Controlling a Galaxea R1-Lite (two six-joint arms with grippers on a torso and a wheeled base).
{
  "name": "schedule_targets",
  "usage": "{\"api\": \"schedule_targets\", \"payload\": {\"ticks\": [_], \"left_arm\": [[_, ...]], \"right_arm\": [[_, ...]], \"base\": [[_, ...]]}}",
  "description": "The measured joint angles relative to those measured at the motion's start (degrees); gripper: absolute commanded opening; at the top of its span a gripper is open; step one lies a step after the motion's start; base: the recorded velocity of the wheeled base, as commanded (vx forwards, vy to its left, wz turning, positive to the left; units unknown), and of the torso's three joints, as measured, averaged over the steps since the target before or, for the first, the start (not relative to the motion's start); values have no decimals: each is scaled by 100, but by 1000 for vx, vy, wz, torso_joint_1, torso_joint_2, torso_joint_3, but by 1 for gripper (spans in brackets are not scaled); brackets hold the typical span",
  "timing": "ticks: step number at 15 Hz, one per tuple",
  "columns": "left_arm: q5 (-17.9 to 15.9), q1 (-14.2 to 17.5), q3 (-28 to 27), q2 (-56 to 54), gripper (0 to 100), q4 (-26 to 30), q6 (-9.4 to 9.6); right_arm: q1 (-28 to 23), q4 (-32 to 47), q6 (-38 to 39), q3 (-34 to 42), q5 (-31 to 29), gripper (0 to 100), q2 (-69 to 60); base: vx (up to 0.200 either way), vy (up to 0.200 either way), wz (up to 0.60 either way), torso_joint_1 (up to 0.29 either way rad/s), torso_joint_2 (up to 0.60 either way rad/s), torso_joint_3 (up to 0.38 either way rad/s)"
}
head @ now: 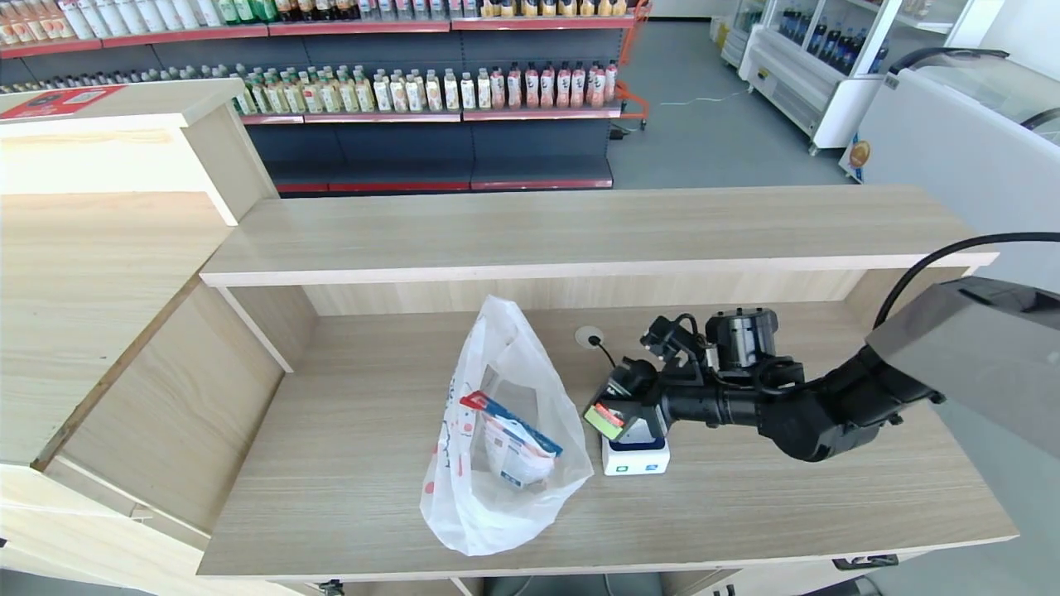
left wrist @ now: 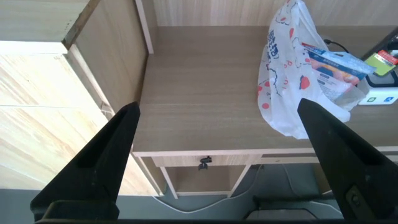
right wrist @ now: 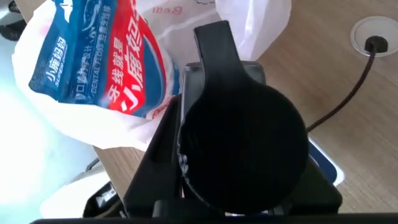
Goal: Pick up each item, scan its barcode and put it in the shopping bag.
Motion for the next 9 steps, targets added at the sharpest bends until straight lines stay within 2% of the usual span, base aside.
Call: {"api": "schedule_targets", "payload": {"ticks": [5,9], "left_arm": [[0,0,0,0,100,0,2],[-2,0,0,0,100,0,0]], "right_arm": [[455,-12,-295,-974,-20,0,686],[529,-12,-922,-1335,-26,0,1150]], "base": [[0,0,0,0,0,0],[0,0,0,0,0,0]]}}
